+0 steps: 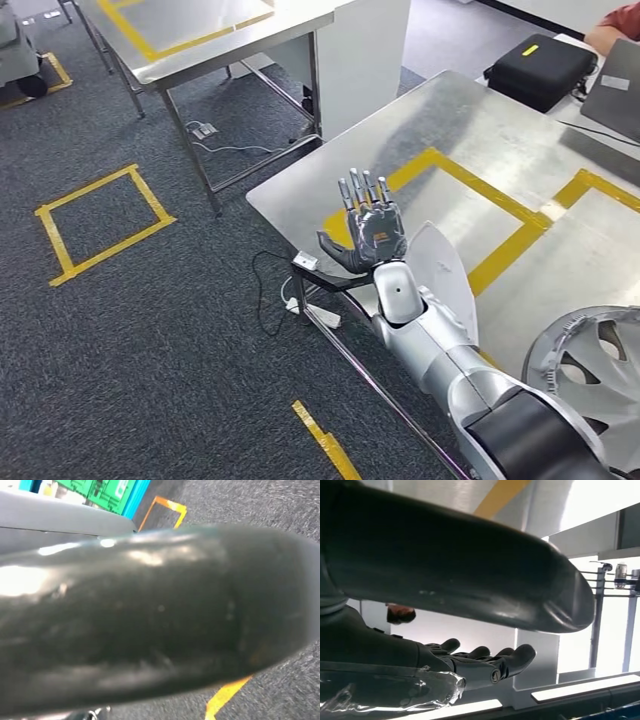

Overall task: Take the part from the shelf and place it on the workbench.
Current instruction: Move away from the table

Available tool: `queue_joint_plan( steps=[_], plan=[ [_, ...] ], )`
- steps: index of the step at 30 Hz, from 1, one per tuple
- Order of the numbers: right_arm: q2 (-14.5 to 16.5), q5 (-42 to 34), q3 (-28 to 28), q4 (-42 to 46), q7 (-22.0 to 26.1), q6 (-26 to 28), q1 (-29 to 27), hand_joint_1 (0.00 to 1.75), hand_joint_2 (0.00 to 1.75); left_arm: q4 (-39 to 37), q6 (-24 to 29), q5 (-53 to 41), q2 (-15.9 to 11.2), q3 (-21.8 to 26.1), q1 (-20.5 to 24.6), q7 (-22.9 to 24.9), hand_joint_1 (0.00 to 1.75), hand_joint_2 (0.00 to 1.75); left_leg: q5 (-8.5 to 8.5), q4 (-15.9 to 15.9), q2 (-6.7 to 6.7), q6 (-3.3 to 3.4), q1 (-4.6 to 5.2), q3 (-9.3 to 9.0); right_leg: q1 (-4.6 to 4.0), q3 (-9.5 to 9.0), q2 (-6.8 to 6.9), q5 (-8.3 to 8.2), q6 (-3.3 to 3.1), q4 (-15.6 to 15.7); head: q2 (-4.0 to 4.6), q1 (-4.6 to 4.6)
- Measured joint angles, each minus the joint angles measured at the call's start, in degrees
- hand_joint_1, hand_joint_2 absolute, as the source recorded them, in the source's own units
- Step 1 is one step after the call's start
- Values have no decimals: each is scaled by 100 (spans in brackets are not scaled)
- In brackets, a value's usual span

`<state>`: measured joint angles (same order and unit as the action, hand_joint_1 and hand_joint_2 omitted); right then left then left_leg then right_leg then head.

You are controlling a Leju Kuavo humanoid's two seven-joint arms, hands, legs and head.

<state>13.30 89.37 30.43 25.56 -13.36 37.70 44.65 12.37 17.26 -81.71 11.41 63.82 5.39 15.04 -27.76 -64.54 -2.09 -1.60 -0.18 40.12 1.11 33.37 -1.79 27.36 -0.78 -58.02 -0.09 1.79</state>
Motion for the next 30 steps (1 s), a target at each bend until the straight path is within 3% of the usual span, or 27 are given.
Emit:
queue_joint_plan(
  steps=[2, 3, 4, 5, 7, 9, 10, 12, 13, 15, 17, 18, 19, 20, 22, 23, 25, 27, 28, 30],
  plan=[
    [-6, 0, 25, -6, -12, -5, -24, 0, 0, 0, -3, -1, 1, 0, 15, 1, 0, 0, -300, -751, 139, -33, -26, 380, -13, -8, 189, 20, -23, -1, 0, 8],
    [-8, 0, 39, -8, -19, -8, -37, 0, 0, 0, -4, -1, 1, 0, 10, 0, 0, 0, -333, -937, 159, -44, -37, 473, -15, -10, 275, 28, -24, -1, 0, 10],
    [-8, 0, 53, -9, -22, -10, -45, 0, 0, 0, -5, -2, 1, 0, 2, 0, 0, 0, -260, -903, 174, -50, -46, 449, -16, -16, 355, 38, -20, -2, 0, 10],
    [-8, 0, 70, -9, -27, -11, -49, 0, 0, 0, -6, -2, 1, 0, -6, 0, 0, 0, -118, -697, 196, -50, -52, 330, -16, -27, 431, 48, -10, -2, 0, 10],
    [-7, 0, 101, -8, -33, -13, -43, 0, 0, 0, -6, -5, 0, 0, -8, 0, 0, 0, 216, 109, 382, -28, -29, -143, -24, -68, 567, 81, 27, -1, 0, 11],
    [-6, -1, 119, -8, -38, -16, -28, 0, 0, 0, -6, -8, 1, -1, 5, 0, 0, 0, 340, 645, 543, 25, 12, -447, -55, -104, 678, 120, 83, -1, 0, 7],
    [-3, -1, 123, -9, -39, -19, -23, 0, 0, 0, -6, -9, 1, -2, 7, 0, 0, 0, 314, 700, 554, 52, 34, -468, -70, -118, 726, 133, 110, 6, 0, 4],
    [10, 0, 139, -7, -42, -25, -16, 0, 0, 0, -6, -10, -1, -2, -7, 1, 0, 0, 328, 722, 423, 116, 28, -466, -64, -140, 803, 166, 172, 23, 0, 0],
    [19, 0, 148, -4, -43, -26, -11, 0, 0, 0, -6, -10, -2, -2, -16, 1, 0, 0, 331, 734, 366, 147, 18, -475, -51, -128, 752, 214, 202, -14, 0, -4],
    [27, -1, 161, -1, -44, -29, -1, 0, 0, 0, -5, -10, -2, -2, -13, 2, 0, 0, 340, 754, 254, 211, -8, -495, -30, 68, 482, 463, 239, -430, 0, -25],
    [22, -2, 168, -5, -45, -34, -17, 0, 0, 0, -5, -17, 4, -2, 1, 4, 0, 0, 336, 753, 125, 248, -3, -496, -36, 486, 238, 806, 237, -1262, 0, -45],
    [18, -2, 170, -8, -46, -37, -37, 0, 0, 0, -5, -25, 6, -2, 3, 5, 0, 0, 334, 752, 44, 254, 0, -497, -44, 687, 198, 892, 230, -1598, 0, -52],
    [14, -2, 172, -10, -47, -38, -57, 0, 0, 0, -6, -34, 8, -2, -1, 6, 0, 0, 332, 750, -42, 257, 4, -499, -51, 813, 182, 871, 218, -1752, 0, -53],
    [10, -2, 175, -11, -48, -39, -70, 0, 0, 0, -7, -42, 8, -2, -5, 9, 0, 0, 331, 748, -126, 257, 7, -504, -55, 825, 172, 737, 200, -1676, 0, -54],
    [10, -2, 183, -10, -47, -39, -72, 0, 0, 0, -8, -50, 9, -2, -8, 13, 0, 0, 327, 744, -289, 249, 7, -518, -52, 544, 55, 257, 157, -940, 0, -54],
    [10, -2, 187, -9, -45, -38, -69, 0, 0, 0, -10, -51, 14, -2, -5, 15, 0, 0, 322, 738, -363, 231, 12, -516, -38, 356, -85, 87, 132, -539, 0, -52],
    [13, -2, 198, -9, -32, -35, -77, 0, 0, 0, -15, -53, 21, -2, -1, 15, 0, 0, 331, 733, -504, 169, -10, -487, -31, 120, -287, -45, 104, -83, 0, -53],
    [27, -2, 231, -9, -26, -30, -103, 0, 0, 0, -19, -54, 27, -2, -15, 15, 0, 0, 352, 744, -634, 85, -48, -456, -46, 67, -246, -29, 86, -29, 0, -54],
    [43, -1, 268, -8, -35, -27, -117, 0, 0, 0, -19, -54, 29, -2, -27, 15, 0, 0, 341, 730, -593, 52, -51, -445, -44, 51, -183, -38, 64, -9, 0, -50],
    [84, 0, 360, -5, -71, -20, -138, 0, 0, 0, -19, -54, 30, -2, -31, 15, 0, 0, 171, 466, -273, -6, -28, -319, -35, 4, -41, -51, 7, 40, 0, -18]
  ],
)
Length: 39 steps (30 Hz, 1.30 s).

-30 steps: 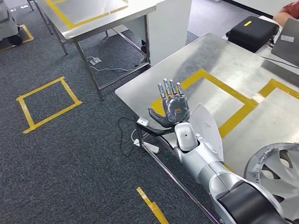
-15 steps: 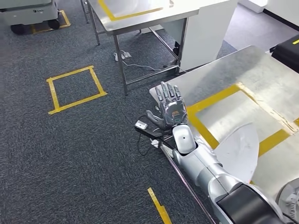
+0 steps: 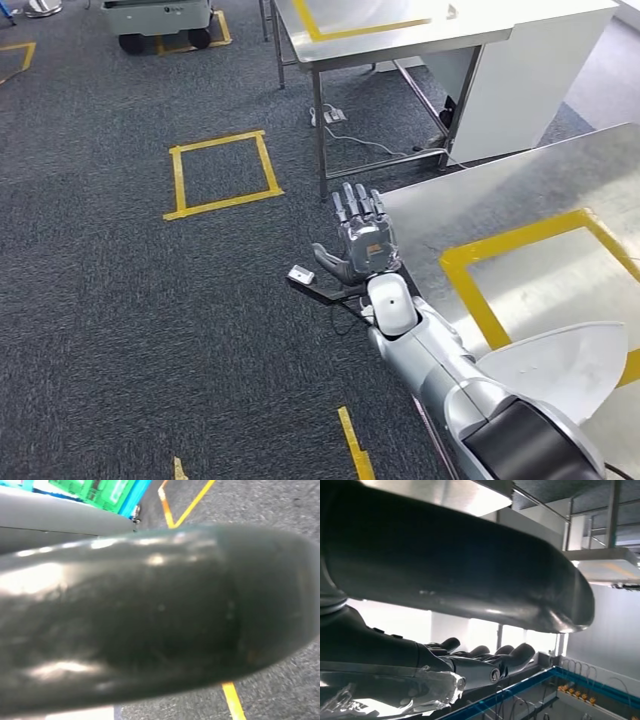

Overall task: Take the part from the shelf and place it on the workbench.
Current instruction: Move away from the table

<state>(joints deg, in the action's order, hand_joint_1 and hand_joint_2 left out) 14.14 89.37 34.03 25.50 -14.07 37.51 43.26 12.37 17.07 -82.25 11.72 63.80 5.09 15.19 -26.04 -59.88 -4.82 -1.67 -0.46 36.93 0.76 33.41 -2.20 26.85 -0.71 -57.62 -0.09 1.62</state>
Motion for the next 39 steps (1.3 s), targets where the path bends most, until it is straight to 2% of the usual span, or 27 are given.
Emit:
queue_joint_plan(
  steps=[1, 2, 3, 4, 5, 7, 9, 11, 13, 15, 17, 18, 19, 20, 21, 22, 24, 26, 28, 29, 30, 32, 34, 35, 36, 37, 39],
  plan=[
    [12, 0, 37, 0, -17, 3, -18, 0, 0, 0, 0, 0, -1, 0, 10, 0, 0, 0, -164, -309, 215, -22, 6, 150, -6, -18, 83, 4, -25, 13, 0, 14],
    [17, 0, 63, -2, -30, 4, -43, 0, 0, 0, 0, 0, -1, 0, 22, 0, 0, 0, -348, -702, 352, -44, 2, 350, -17, -27, 170, 17, -44, 15, 0, 26],
    [16, 0, 84, -5, -36, 4, -72, 0, 0, 0, 0, 0, -1, 0, 31, 0, 0, 0, -493, -1076, 412, -62, -8, 545, -26, -32, 260, 28, -54, 13, 0, 25],
    [16, 0, 104, -8, -40, 4, -102, 0, 0, 0, 0, 0, -1, 0, 30, 0, 0, 0, -543, -1308, 436, -72, -15, 667, -33, -37, 349, 41, -61, 12, 0, 26],
    [17, 0, 123, -10, -40, 4, -123, 0, 0, 0, 0, 0, -1, 0, 22, 0, 0, 0, -490, -1343, 447, -77, -18, 687, -39, -44, 432, 53, -61, 12, 0, 26],
    [18, 0, 163, -11, -41, 4, -139, 0, 0, 0, 0, 0, -3, 0, 8, 0, 0, 0, -128, -766, 527, -54, -10, 372, -51, -78, 582, 81, -51, 12, 0, 27],
    [16, -1, 186, -11, -45, 4, -135, 0, 0, 0, 1, 0, -7, 0, 21, 0, 0, 0, 134, -8, 786, 11, 46, -50, -87, -119, 708, 124, -15, 8, 0, 22],
    [21, -1, 216, -14, -57, 4, -135, 0, 0, 0, 2, 0, -10, 0, 38, 0, 0, 0, 157, 280, 908, 83, 100, -199, -118, -150, 829, 164, 32, 8, 0, 13],
    [45, 0, 283, -14, -77, 8, -139, 0, 0, 0, 2, 0, -10, 0, 26, 2, 0, 0, 170, 309, 770, 147, 97, -199, -111, -167, 892, 204, 85, 4, 0, 9],
    [66, 0, 368, -13, -116, 26, -144, 0, 0, 0, 4, 1, -11, 0, 17, 10, 0, 0, 192, 345, 638, 207, 67, -217, -76, -72, 644, 362, 139, -217, 0, -1],
    [61, -1, 471, -18, -197, 46, -177, 0, 0, 0, 5, 2, -4, 0, 33, 17, 0, 0, 199, 356, 498, 246, 48, -224, -48, 260, 321, 699, 172, -904, 0, -20],
    [54, -1, 538, -23, -247, 50, -208, 0, 0, 0, 4, 2, 1, 0, 40, 17, 0, 0, 197, 355, 415, 256, 47, -224, -46, 473, 259, 855, 182, -1310, 0, -25],
    [48, -1, 611, -28, -298, 51, -246, 0, 0, 0, 3, 2, 6, 0, 41, 17, 0, 0, 196, 354, 327, 260, 47, -226, -45, 649, 236, 926, 189, -1605, 0, -28],
    [43, -1, 687, -32, -344, 52, -280, 0, 0, 0, 3, 2, 9, 0, 36, 17, 0, 0, 194, 351, 235, 259, 46, -231, -43, 734, 227, 879, 191, -1693, 0, -31],
    [42, 0, 757, -34, -380, 53, -304, 0, 0, 0, 2, 2, 10, 0, 31, 17, 0, 0, 190, 347, 145, 253, 44, -238, -36, 702, 215, 714, 189, -1540, 0, -30],
    [42, -1, 821, -34, -415, 54, -315, 0, 0, 0, 2, 2, 12, 0, 28, 17, 0, 0, 182, 340, 57, 242, 39, -249, -22, 561, 167, 471, 187, -1180, 0, -31],
    [40, -1, 923, -36, -479, 64, -313, 0, 0, 0, -3, -1, 14, 0, 31, 17, 0, 0, 162, 313, -103, 194, 31, -254, 22, 198, -76, 133, 182, -408, 0, -27],
    [37, -2, 1003, -43, -539, 90, -316, 0, 0, 0, -17, -11, 15, -1, 31, 17, 0, 0, 168, 298, -236, 120, 12, -224, 29, 19, -221, 77, 160, -93, 0, -25],
    [37, -2, 1060, -50, -573, 114, -317, 0, 0, 0, -27, -20, 14, -2, 7, 19, 0, 0, 180, 302, -319, 49, -15, -190, 9, -6, -124, 65, 104, -73, 0, -25],
    [37, -1, 1079, -52, -578, 123, -312, 0, 0, 0, -29, -22, 14, -2, -6, 20, 0, 0, 147, 262, -227, 22, -9, -168, 8, -18, -65, 57, 66, -60, 0, -16],
    [37, -1, 1094, -53, -580, 137, -305, 0, 0, 0, -33, -26, 13, -2, -10, 22, 0, 0, 59, 129, -69, -4, 0, -103, 10, -32, 0, 51, 26, -42, 0, 1],
    [25, -2, 1111, -64, -586, 160, -303, 0, 0, 0, -50, -39, 13, -4, 7, 24, 0, 0, -266, -483, 308, -42, 15, 193, -6, -52, 157, 57, -37, -21, 0, 29],
    [2, -2, 1122, -89, -591, 169, -319, 0, 0, 0, -63, -49, 13, -7, 21, 24, 0, 0, -550, -1213, 423, -63, -1, 563, -33, -57, 330, 77, -68, -21, 0, 33],
    [-7, -2, 1128, -102, -591, 172, -329, 0, 0, 0, -63, -52, 13, -7, 17, 24, 0, 0, -558, -1369, 437, -65, -6, 645, -44, -62, 414, 88, -74, -22, 0, 34],
    [-12, -2, 1135, -112, -591, 174, -335, 0, 0, 0, -63, -52, 13, -7, 9, 24, 0, 0, -455, -1297, 451, -59, -8, 609, -54, -71, 491, 99, -75, -22, 0, 34],
    [-13, -2, 1140, -119, -591, 177, -337, 0, 0, 0, -63, -52, 12, -7, 2, 24, 0, 0, -268, -1005, 493, -43, -3, 453, -63, -89, 565, 114, -71, -22, 0, 35],
    [-15, -2, 1150, -125, -591, 187, -333, 0, 0, 0, -63, -53, 7, -10, 4, 24, 0, 0, 69, -197, 742, 21, 46, 10, -92, -136, 698, 156, -44, -27, 0, 36]
  ],
)
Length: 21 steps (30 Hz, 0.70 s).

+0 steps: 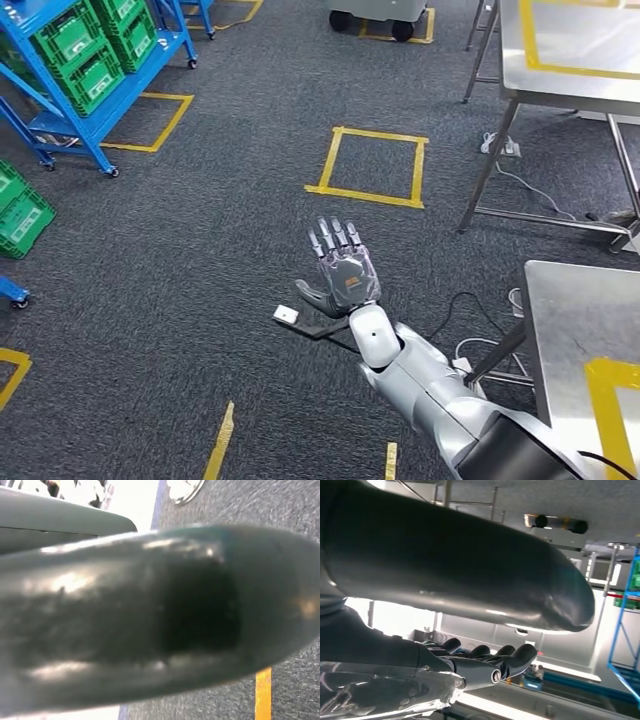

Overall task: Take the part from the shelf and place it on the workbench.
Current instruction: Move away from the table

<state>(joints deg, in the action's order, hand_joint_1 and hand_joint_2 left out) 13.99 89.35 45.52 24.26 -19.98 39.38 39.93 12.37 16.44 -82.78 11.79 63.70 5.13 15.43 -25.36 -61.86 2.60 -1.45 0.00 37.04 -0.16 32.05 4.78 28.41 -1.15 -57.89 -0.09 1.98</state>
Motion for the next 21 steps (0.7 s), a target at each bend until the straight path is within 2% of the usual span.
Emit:
queue_joint_plan(
  steps=[1, 2, 4, 5, 7, 8, 9, 10, 11, 12, 13, 14, 15, 16, 17, 18, 19, 20, 21],
  plan=[
    [-5, 0, 5, -2, 0, 8, 2, 0, 0, 0, -1, -1, -1, -2, 11, 0, 0, 0, 73, 278, 107, 39, 32, -152, -17, -19, 64, 22, 21, -2, 0, -5],
    [-10, 0, 13, -4, 1, 16, 0, 0, 0, 0, -1, -1, -2, -4, 19, 0, 0, 0, 82, 418, 168, 74, 61, -222, -30, -34, 126, 41, 46, -2, 0, -9],
    [-14, 0, 31, -7, 2, 24, -2, 0, 0, 0, -2, -1, -4, -7, 20, 0, 0, 0, 76, 466, 58, 140, 78, -233, -35, -63, 247, 68, 104, 13, 0, -17],
    [-14, 0, 38, -7, 2, 25, -2, 0, 0, 0, -2, -1, -4, -8, 10, 0, 0, 0, 90, 494, -13, 169, 67, -248, -24, -66, 201, 99, 138, -5, 0, -21],
    [-15, 0, 45, -7, 2, 32, 7, 0, 0, 0, -2, 1, -7, -10, 7, 4, 0, 0, 120, 550, -145, 226, 29, -283, 4, 66, -111, 284, 197, -305, 0, -45],
    [-27, 0, 48, -11, 2, 36, 2, 0, 0, 0, -5, 0, -3, -13, 14, 7, 0, 0, 123, 555, -213, 242, 18, -285, 20, 236, -304, 446, 218, -648, 0, -61],
    [-40, 0, 49, -17, 2, 40, -11, 0, 0, 0, -8, -1, -1, -17, 23, 9, 0, 0, 123, 554, -290, 255, 14, -283, 29, 448, -414, 615, 233, -1059, 0, -71],
    [-55, 0, 51, -27, 2, 40, -33, 0, 0, 0, -12, -1, 4, -21, 28, 9, 0, 0, 121, 552, -379, 261, 13, -282, 32, 653, -455, 731, 244, -1424, 0, -77],
    [-69, 0, 54, -37, 2, 40, -55, 0, 0, 0, -16, -1, 8, -23, 26, 9, 0, 0, 121, 550, -472, 262, 13, -284, 34, 791, -468, 747, 252, -1631, 0, -79],
    [-76, 0, 56, -43, 2, 40, -69, 0, 0, 0, -17, -1, 8, -25, 20, 10, 0, 0, 119, 545, -565, 260, 12, -290, 37, 816, -474, 635, 253, -1594, 0, -80],
    [-78, 0, 58, -47, 2, 40, -75, 0, 0, 0, -17, 0, 8, -25, 14, 12, 0, 0, 115, 539, -657, 254, 10, -299, 45, 726, -499, 421, 251, -1330, 0, -80],
    [-79, 0, 60, -48, 2, 40, -74, 0, 0, 0, -17, 0, 9, -26, 12, 14, 0, 0, 108, 531, -743, 241, 5, -310, 62, 553, -581, 179, 249, -910, 0, -79],
    [-80, 0, 62, -48, 3, 40, -71, 0, 0, 0, -17, 0, 10, -27, 15, 15, 0, 0, 100, 519, -827, 218, 6, -310, 84, 372, -713, 10, 246, -511, 0, -78],
    [-81, 0, 65, -49, 3, 40, -68, 0, 0, 0, -17, 0, 10, -28, 22, 15, 0, 0, 97, 505, -902, 189, 3, -297, 101, 221, -829, -87, 240, -217, 0, -78],
    [-82, 0, 68, -50, 3, 40, -67, 0, 0, 0, -18, 0, 10, -29, 25, 15, 0, 0, 102, 497, -969, 155, -5, -276, 108, 135, -912, -107, 230, -62, 0, -78],
    [-83, 0, 72, -51, 3, 41, -67, 0, 0, 0, -19, 0, 10, -29, 22, 17, 0, 0, 115, 496, -1032, 118, -16, -251, 101, 105, -923, -85, 210, -39, 0, -78],
    [-80, 1, 75, -51, 2, 41, -67, 0, 0, 0, -19, 0, 10, -29, 11, 21, 0, 0, 128, 499, -1092, 83, -32, -232, 94, 92, -867, -93, 180, -31, 0, -79],
    [-75, 1, 77, -51, 2, 42, -66, 0, 0, 0, -20, 0, 9, -29, -5, 26, 0, 0, 119, 491, -1073, 53, -40, -218, 92, 85, -803, -105, 144, -16, 0, -78],
    [-68, 1, 78, -50, 2, 42, -64, 0, 0, 0, -20, 1, 9, -29, -16, 34, 0, 0, 70, 429, -953, 25, -33, -185, 94, 70, -737, -115, 102, 5, 0, -65]
  ],
)
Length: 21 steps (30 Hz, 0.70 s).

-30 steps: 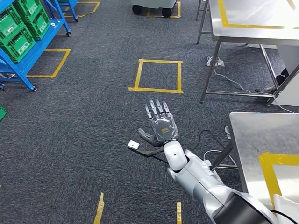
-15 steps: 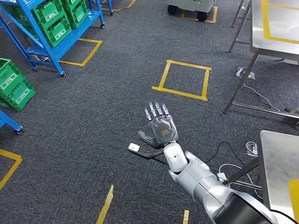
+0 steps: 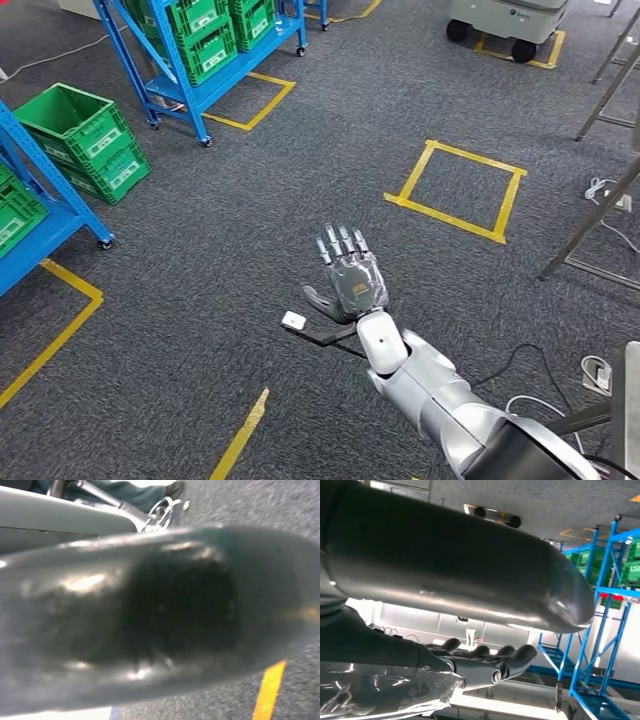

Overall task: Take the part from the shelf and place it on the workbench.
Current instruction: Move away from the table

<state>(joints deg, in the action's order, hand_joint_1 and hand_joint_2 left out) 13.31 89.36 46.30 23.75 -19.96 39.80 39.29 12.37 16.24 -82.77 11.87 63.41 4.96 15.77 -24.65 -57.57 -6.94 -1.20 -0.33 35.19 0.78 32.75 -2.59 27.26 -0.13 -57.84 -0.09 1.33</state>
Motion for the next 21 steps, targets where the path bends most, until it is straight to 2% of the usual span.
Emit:
queue_joint_plan(
  steps=[1, 2, 3, 4, 5, 6, 7, 8, 9, 10, 11, 12, 14, 15, 16, 18, 19, 20, 21],
  plan=[
    [6, 0, 1, 0, 1, 0, 2, 0, 0, 0, -1, -1, -1, 0, -1, 6, 0, 0, -115, -179, 181, -25, 10, 86, 2, -15, 77, -8, -37, 23, 0, 14],
    [4, -1, 1, -2, 1, 0, -2, 0, 0, 0, -2, -1, -2, 0, 7, 9, 0, 0, -279, -476, 394, -45, 15, 228, -4, -27, 161, -7, -68, 36, 0, 30],
    [1, -1, 2, -7, 2, 0, -12, 0, 0, 0, -4, -2, 0, -1, 18, 13, 0, 0, -467, -870, 549, -66, 14, 425, -15, -32, 249, 4, -91, 40, 0, 42],
    [-5, -1, 2, -12, 3, 0, -27, 0, 0, 0, -7, -2, -1, -1, 26, 13, 0, 0, -621, -1262, 617, -84, 1, 623, -25, -33, 346, 14, -104, 38, 0, 43],
    [-9, -1, 3, -17, 6, 0, -44, 0, 0, 0, -9, -2, 0, -1, 26, 14, 0, 0, -683, -1521, 642, -96, -10, 755, -31, -37, 435, 26, -110, 37, 0, 43],
    [-10, -1, 5, -20, 9, 0, -56, 0, 0, 0, -11, -2, 0, -1, 20, 17, 0, 0, -635, -1575, 654, -103, -18, 783, -34, -44, 520, 38, -110, 36, 0, 43],
    [-10, -1, 8, -21, 13, 0, -63, 0, 0, 0, -13, -2, 0, 0, 12, 20, 0, 0, -479, -1387, 678, -102, -21, 685, -36, -58, 598, 51, -104, 36, 0, 45],
    [-10, -1, 9, -21, 15, 0, -63, 0, 0, 0, -13, -3, 0, 0, 7, 23, 0, 0, -264, -1015, 756, -89, -17, 485, -38, -82, 669, 69, -94, 35, 0, 45],
    [-10, -1, 10, -21, 15, 0, -61, 0, 0, 0, -13, -3, -1, -1, 8, 25, 0, 0, -95, -600, 920, -70, 10, 258, -52, -107, 738, 90, -77, 34, 0, 45],
    [-13, -1, 10, -21, 15, 0, -58, 0, 0, 0, -13, -4, -2, -1, 18, 25, 0, 0, 15, -258, 1063, -33, 35, 78, -71, -126, 799, 114, -52, 30, 0, 45],
    [-15, -1, 11, -21, 17, 0, -56, 0, 0, 0, -13, -4, -2, -2, 28, 26, 0, 0, 56, -48, 1175, 3, 63, -27, -92, -143, 862, 135, -27, 28, 0, 43],
    [-15, -1, 12, -21, 19, 0, -55, 0, 0, 0, -14, -4, -3, -2, 36, 29, 0, 0, 35, 26, 1211, 37, 87, -54, -111, -155, 927, 155, 0, 30, 0, 43],
    [-7, -1, 14, -17, 29, 1, -54, 0, 0, 0, -19, -4, -3, -2, 32, 41, 0, 0, 40, 55, 1065, 105, 81, -47, -112, -175, 1049, 198, 55, 31, 0, 43],
    [-1, -1, 13, -14, 38, 1, -52, 0, 0, 0, -26, -4, -3, -2, 26, 48, 0, 0, 45, 71, 989, 135, 66, -58, -100, -164, 988, 254, 86, -21, 0, 36],
    [3, -1, 11, -10, 47, 2, -50, 0, 0, 0, -35, -4, -4, -2, 26, 54, 0, 0, 58, 86, 915, 169, 49, -69, -84, -100, 843, 358, 113, -181, 0, 20],
    [-5, -1, 5, -11, 65, 2, -67, 0, 0, 0, -57, -4, -2, -2, 43, 59, 0, 0, 70, 96, 754, 215, 28, -74, -55, 234, 446, 696, 152, -884, 0, -14],
    [-14, -1, 3, -14, 69, 2, -87, 0, 0, 0, -67, -4, -1, -2, 51, 60, 0, 0, 73, 95, 664, 229, 27, -70, -49, 456, 334, 851, 163, -1303, 0, -24],
    [-24, -1, 2, -17, 72, 2, -112, 0, 0, 0, -74, -4, 2, -2, 52, 60, 0, 0, 74, 93, 569, 233, 26, -70, -47, 645, 286, 924, 170, -1612, 0, -28],
    [-31, -1, 2, -19, 74, 2, -133, 0, 0, 0, -77, -5, 2, -2, 46, 61, 0, 0, 73, 92, 475, 233, 26, -73, -47, 742, 269, 877, 171, -1711, 0, -33]
  ],
)
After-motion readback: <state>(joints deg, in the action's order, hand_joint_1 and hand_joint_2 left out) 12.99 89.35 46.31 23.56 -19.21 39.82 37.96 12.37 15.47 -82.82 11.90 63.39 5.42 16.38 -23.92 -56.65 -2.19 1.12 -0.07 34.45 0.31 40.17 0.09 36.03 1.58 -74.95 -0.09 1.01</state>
